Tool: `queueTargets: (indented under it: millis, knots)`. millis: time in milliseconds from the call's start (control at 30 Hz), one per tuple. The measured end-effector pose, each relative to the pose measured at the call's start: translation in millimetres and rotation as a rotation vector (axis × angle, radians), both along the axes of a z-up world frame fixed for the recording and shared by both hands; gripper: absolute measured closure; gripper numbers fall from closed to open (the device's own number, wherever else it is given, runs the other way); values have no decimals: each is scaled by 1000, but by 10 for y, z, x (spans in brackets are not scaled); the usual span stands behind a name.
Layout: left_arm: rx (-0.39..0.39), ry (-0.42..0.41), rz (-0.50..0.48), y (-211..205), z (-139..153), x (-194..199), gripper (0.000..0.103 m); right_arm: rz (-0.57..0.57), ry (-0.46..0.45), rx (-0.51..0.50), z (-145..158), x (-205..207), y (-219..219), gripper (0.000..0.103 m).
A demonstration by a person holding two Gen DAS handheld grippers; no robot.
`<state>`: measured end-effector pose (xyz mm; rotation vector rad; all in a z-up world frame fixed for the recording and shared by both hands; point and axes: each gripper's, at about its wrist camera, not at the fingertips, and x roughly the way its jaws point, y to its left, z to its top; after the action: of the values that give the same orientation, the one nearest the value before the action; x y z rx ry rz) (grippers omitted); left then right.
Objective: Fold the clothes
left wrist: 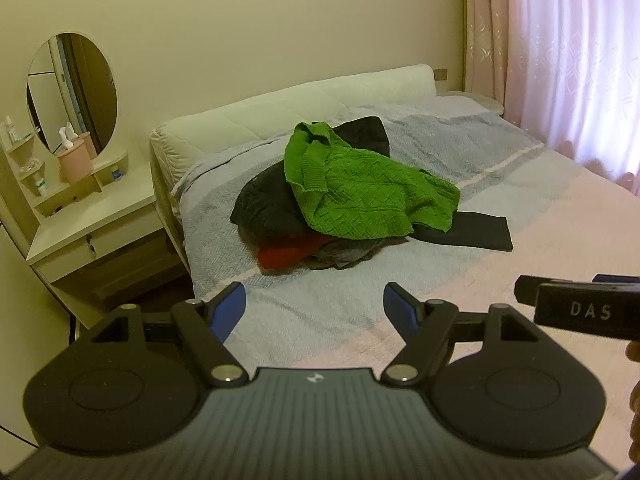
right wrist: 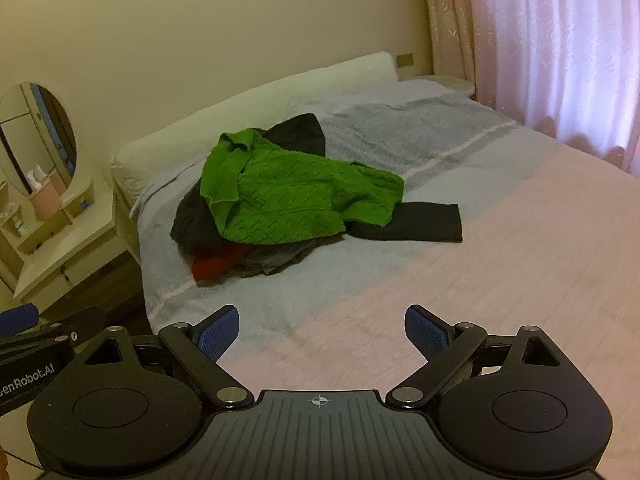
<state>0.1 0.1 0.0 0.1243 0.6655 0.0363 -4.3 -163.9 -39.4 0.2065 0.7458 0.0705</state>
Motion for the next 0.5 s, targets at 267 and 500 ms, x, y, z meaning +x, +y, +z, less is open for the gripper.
queueTargets:
  millis: [267,500]
  knots:
    - [-5,14,-13,23,9,18,30,9,-1,7,-32,28,-18,10]
    - [-11,25,-24,39,6,46,30,14,-4,0,21,47,-177,10]
